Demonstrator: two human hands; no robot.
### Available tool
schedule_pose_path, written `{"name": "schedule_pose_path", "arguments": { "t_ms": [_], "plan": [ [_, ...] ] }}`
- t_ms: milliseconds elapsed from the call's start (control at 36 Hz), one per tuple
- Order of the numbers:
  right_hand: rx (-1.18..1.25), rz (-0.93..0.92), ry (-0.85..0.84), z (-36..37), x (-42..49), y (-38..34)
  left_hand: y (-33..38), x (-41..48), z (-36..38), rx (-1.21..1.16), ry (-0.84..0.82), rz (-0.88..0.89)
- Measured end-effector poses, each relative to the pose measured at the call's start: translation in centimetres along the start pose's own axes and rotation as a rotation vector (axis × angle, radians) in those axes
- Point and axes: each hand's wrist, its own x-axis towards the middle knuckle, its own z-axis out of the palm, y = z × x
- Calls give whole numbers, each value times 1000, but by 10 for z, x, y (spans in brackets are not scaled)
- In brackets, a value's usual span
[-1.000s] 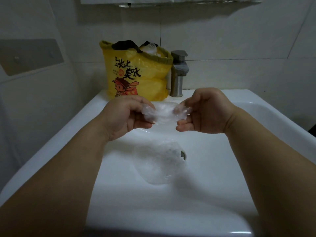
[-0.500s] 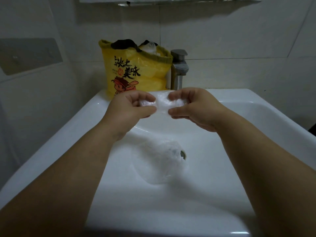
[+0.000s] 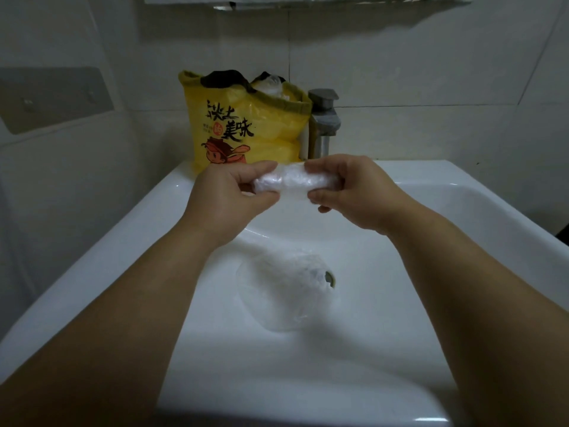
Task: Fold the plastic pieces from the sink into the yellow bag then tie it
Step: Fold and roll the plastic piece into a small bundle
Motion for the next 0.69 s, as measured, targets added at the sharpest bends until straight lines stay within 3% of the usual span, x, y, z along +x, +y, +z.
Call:
{"name": "schedule_pose_path", "arguments": {
  "t_ms": [194, 306, 417, 528, 694],
  "plan": [
    [-119, -41, -27, -1, -1, 0, -4, 4, -4, 59, 40, 88],
    [-107, 8, -47, -5, -1, 2, -3, 5, -5, -75, -22, -31],
    [187, 61, -92, -7, 0, 1, 2, 5, -4, -379, -152, -197],
    [479, 143, -95, -11, 1, -1, 6, 4, -5, -409, -199, -261],
    [624, 215, -202, -13, 0, 1, 11, 2, -9, -437, -281, -334]
  ]
}}
